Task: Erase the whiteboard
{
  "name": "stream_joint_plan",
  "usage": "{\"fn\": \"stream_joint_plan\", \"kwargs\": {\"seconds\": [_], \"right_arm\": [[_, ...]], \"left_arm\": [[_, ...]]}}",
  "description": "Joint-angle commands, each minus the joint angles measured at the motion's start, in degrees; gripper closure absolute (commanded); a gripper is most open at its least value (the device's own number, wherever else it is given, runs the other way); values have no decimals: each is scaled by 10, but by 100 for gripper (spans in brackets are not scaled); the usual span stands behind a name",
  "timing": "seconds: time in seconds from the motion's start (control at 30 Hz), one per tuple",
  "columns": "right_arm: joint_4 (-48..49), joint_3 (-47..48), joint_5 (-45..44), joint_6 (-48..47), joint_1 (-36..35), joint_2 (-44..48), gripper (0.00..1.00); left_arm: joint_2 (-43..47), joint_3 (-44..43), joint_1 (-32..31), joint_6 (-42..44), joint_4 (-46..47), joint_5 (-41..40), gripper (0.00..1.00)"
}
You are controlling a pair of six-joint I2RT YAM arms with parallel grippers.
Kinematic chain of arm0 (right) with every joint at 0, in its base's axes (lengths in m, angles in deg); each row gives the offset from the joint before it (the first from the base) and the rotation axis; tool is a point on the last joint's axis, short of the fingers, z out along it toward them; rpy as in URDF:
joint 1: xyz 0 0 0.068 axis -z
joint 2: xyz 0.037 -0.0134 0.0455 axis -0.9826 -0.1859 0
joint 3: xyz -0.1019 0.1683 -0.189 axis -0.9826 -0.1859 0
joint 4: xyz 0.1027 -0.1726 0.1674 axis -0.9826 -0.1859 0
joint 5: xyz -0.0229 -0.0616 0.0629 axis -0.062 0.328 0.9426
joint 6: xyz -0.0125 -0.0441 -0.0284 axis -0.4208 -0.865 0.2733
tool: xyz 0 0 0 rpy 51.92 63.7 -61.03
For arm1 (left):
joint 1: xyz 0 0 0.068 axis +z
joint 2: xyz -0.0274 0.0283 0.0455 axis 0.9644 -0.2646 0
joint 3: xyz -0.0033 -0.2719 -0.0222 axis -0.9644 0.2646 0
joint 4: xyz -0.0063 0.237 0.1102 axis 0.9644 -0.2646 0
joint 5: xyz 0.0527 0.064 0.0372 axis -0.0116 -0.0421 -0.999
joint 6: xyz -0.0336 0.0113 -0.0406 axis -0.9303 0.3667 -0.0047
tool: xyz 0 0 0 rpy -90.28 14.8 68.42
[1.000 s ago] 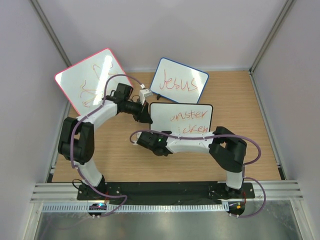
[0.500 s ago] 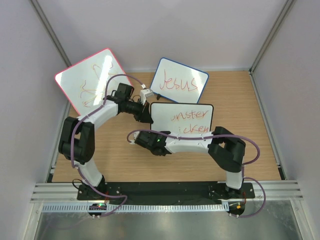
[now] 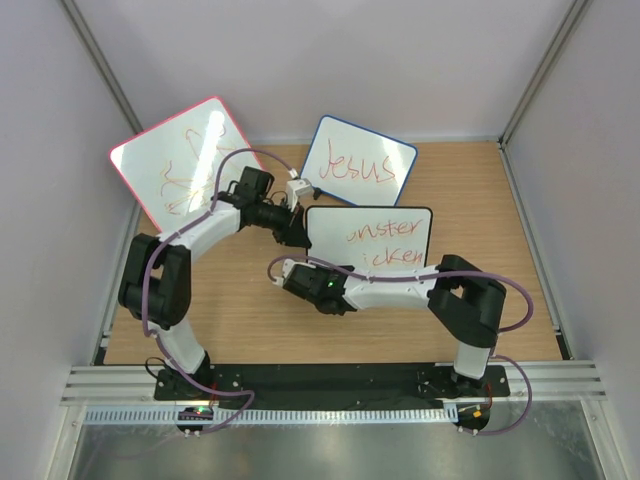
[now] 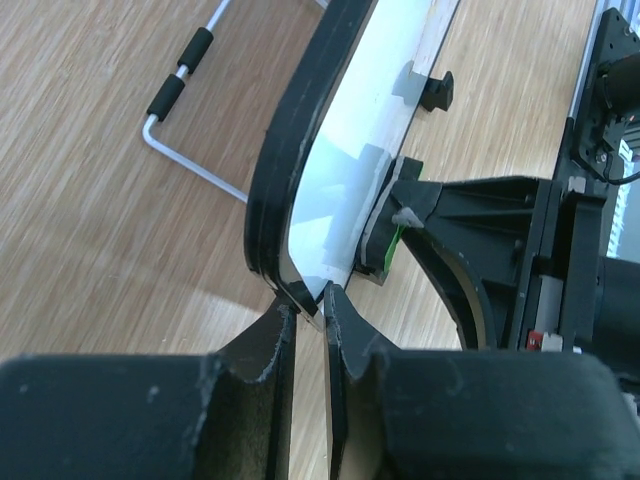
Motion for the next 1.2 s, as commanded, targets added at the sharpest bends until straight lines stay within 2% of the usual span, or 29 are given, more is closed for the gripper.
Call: {"fn": "stream_joint_plan", "kwargs": {"seconds": [0.0,0.33,0.6,0.97,1.17], "right_arm": [[-44,-28,-27,30,38,11,99],[-80,-57,-57,69,59,58,99],[-54,-43,-38,62,60,93,99],[41,8,4,53,35,39,99],[39,0,32,107,35,1,99]], "left_arm": [[3,-17,-1,17,7,-20,100],[5,-15,0,28,0,-23,100],[5,-14,-1,32,-4,-21,100],[1,-25,-5,12,2,-9,100],[5,-18,-6,16,5,-12,100]]}}
